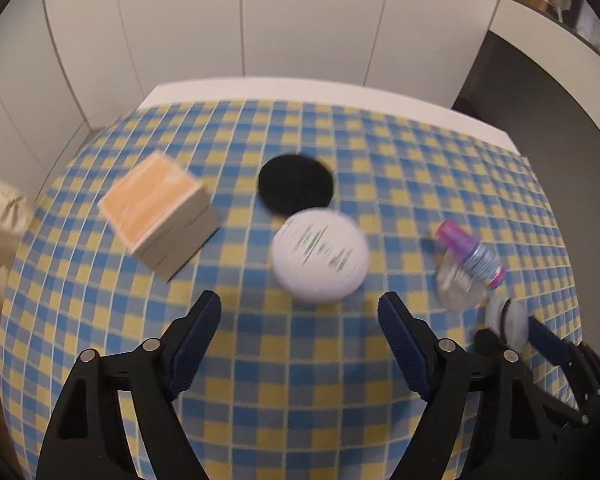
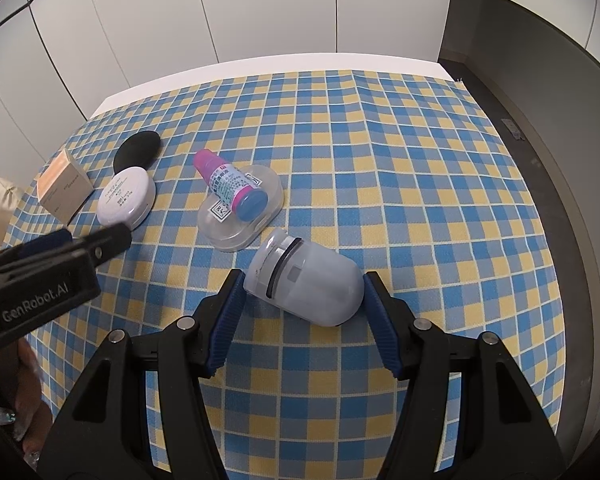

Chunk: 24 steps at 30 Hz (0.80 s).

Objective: Organize objects
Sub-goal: 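Close the left tool on the white round compact while the right tool holds the container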

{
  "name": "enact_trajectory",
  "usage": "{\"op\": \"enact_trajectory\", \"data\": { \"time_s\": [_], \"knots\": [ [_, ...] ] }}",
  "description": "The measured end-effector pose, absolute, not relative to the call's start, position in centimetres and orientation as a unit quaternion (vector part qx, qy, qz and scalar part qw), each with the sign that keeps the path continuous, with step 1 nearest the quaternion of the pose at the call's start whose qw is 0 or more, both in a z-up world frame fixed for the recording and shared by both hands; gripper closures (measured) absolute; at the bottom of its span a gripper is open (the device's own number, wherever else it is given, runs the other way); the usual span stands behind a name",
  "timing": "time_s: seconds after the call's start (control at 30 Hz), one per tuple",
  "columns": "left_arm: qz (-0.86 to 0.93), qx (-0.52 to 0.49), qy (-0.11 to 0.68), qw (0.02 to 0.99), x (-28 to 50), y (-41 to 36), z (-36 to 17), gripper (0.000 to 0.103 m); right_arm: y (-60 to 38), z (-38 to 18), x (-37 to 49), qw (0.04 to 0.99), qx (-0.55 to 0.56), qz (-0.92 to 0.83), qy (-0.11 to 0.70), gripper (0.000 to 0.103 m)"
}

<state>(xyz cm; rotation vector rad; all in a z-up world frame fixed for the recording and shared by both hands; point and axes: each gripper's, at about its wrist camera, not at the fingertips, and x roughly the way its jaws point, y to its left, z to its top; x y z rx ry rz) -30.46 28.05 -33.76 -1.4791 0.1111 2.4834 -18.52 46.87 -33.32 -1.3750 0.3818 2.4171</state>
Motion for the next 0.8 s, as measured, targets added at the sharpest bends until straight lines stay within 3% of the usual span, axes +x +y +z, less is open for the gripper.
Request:
{"op": "enact_trajectory", "data": {
  "time_s": [0.1, 0.13, 0.17, 0.8],
  "knots": [
    [0.849, -0.509, 0.065, 0.122, -31.6, 29.6, -34.4, 0.018, 46.9, -33.3, -18.6, 0.166, -0.483, 0.849, 0.137, 0.041],
    [0.851, -0.506, 0.068, 0.123, -31.8, 29.8, -34.6, 0.028, 46.9, -33.3, -18.5, 0.166, -0.483, 0.849, 0.136, 0.041],
    [0.852, -0.503, 0.069, 0.127, -32.1, 30.0, -34.7, 0.046, 46.9, -33.3, -18.6, 0.166, -0.483, 0.849, 0.135, 0.041],
    [0.862, -0.493, 0.078, 0.084, -30.0, 27.0, -31.1, 0.047, 45.7, -31.4, -18.8, 0.174, -0.488, 0.848, 0.111, 0.041]
  ]
}}
